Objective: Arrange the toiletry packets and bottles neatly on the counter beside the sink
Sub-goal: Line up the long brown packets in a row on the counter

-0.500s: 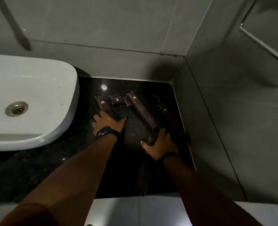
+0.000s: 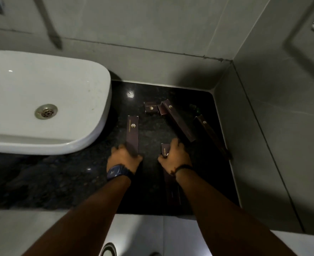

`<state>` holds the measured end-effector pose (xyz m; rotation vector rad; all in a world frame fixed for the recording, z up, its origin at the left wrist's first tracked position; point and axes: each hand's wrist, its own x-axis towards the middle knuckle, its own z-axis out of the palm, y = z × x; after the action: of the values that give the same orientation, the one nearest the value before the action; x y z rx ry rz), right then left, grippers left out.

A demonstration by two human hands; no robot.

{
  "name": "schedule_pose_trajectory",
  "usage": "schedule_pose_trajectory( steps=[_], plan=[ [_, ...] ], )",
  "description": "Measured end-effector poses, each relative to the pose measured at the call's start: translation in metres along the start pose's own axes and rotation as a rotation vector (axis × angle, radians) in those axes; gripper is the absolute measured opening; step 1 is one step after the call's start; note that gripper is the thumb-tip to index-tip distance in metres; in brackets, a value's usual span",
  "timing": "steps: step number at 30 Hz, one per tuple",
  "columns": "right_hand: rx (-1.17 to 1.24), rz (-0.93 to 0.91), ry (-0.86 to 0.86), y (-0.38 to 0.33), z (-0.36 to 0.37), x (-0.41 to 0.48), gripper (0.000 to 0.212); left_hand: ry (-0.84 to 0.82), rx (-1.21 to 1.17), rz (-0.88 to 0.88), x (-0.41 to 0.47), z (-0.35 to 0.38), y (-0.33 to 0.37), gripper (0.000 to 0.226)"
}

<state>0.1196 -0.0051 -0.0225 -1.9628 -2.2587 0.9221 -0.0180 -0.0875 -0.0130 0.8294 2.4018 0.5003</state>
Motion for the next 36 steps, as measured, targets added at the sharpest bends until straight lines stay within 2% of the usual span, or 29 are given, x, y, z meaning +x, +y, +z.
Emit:
schedule_pose_trajectory(
  steps=[9, 18, 21, 23, 26, 29, 31, 33, 36],
  plan=[
    [-0.031, 0.022, -0.047, -0.016, 0.016, -0.024, 0.084, -0.053, 0.007, -0.027, -0.036, -0.017, -0.048, 0.07],
    [0.022, 0.004, 0.001, -0.039, 0.029, -0.018, 0.082, -0.075, -0.006, -0.032, -0.046, -0.016, -0.062, 0.068],
    [-0.002, -0.004, 0.003, -0.045, 0.037, -0.016, 0.083, -0.074, 0.022, -0.002, -0.044, -0.019, -0.062, 0.075],
    [-0.034, -0.006, 0.028, -0.046, 0.035, -0.016, 0.086, -0.015, 0.034, 0.036, -0.043, -0.022, -0.058, 0.081],
    [-0.006, -0.01, 0.189, -0.04, 0.009, -0.013, 0.073, 0.087, 0.034, 0.119, -0.038, -0.025, -0.043, 0.075],
    [0.012, -0.031, 0.386, -0.018, -0.032, -0.005, 0.051, 0.091, -0.037, 0.222, -0.025, -0.021, -0.015, 0.075],
    [-0.009, 0.011, 0.453, 0.007, -0.056, 0.005, 0.048, 0.089, -0.117, 0.267, -0.014, -0.01, 0.01, 0.069],
    [-0.046, 0.084, 0.443, 0.034, -0.076, 0.018, 0.051, 0.051, -0.188, 0.25, -0.003, 0.006, 0.042, 0.066],
    [-0.122, 0.192, 0.321, 0.069, -0.093, 0.038, 0.064, -0.054, -0.276, 0.168, 0.015, 0.031, 0.09, 0.074]
  ],
)
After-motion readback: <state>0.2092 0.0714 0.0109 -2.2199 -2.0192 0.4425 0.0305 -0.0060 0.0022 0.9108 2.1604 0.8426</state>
